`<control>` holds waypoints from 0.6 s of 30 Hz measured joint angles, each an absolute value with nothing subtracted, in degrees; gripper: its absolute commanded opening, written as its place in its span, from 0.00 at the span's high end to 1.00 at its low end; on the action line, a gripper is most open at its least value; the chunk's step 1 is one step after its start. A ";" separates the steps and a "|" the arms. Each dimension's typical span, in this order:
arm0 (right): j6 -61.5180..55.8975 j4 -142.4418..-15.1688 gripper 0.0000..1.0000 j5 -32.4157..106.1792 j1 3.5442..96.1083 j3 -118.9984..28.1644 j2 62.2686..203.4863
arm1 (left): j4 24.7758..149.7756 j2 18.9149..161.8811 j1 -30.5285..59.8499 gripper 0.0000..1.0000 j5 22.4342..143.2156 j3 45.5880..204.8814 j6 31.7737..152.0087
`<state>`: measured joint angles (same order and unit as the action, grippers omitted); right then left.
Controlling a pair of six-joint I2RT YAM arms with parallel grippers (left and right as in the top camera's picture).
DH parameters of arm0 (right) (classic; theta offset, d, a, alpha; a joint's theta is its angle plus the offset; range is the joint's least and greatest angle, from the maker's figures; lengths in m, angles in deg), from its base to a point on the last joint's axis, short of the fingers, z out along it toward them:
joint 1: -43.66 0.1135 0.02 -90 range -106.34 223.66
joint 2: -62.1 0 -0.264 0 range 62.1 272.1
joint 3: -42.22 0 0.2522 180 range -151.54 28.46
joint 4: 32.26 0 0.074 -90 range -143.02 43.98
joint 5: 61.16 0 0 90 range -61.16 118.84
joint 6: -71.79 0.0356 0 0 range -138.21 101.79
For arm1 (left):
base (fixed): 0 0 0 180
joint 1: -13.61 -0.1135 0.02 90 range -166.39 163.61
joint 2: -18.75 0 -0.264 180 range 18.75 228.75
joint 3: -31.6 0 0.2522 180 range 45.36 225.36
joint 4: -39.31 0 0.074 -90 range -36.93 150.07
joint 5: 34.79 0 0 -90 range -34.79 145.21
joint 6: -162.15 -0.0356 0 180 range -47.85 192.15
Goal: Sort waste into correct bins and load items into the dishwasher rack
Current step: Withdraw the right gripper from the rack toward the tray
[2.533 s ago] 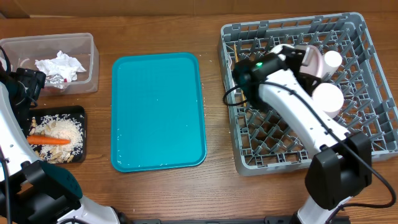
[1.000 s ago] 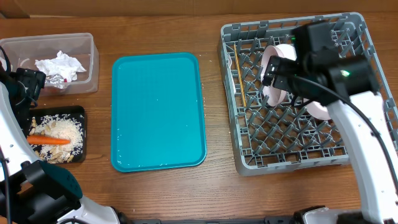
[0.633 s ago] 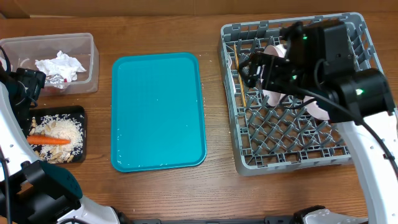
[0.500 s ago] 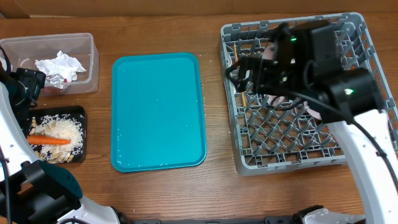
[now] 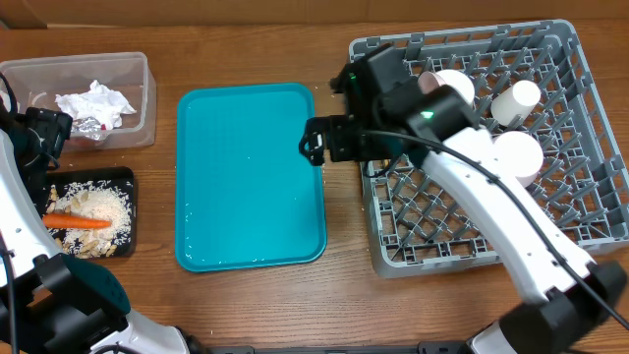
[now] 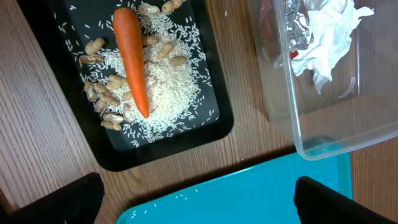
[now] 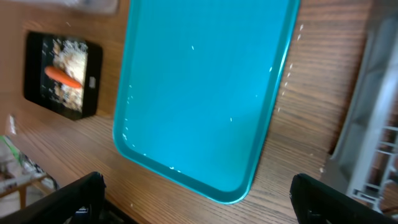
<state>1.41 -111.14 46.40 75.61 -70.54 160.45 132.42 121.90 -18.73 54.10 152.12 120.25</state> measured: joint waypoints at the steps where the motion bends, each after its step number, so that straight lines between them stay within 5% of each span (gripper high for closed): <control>1: 1.34 -110.99 0.03 46.27 76.09 -70.54 161.52 | 132.40 121.90 -18.73 0.00 54.08 152.12 120.25; 18: 1.26 -107.36 0.03 25.83 76.63 -70.52 170.53 | 132.40 121.90 -18.73 0.00 54.08 152.12 120.25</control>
<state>1.26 -107.36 25.83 76.63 -70.52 170.53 132.40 121.90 -18.73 54.08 152.12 120.25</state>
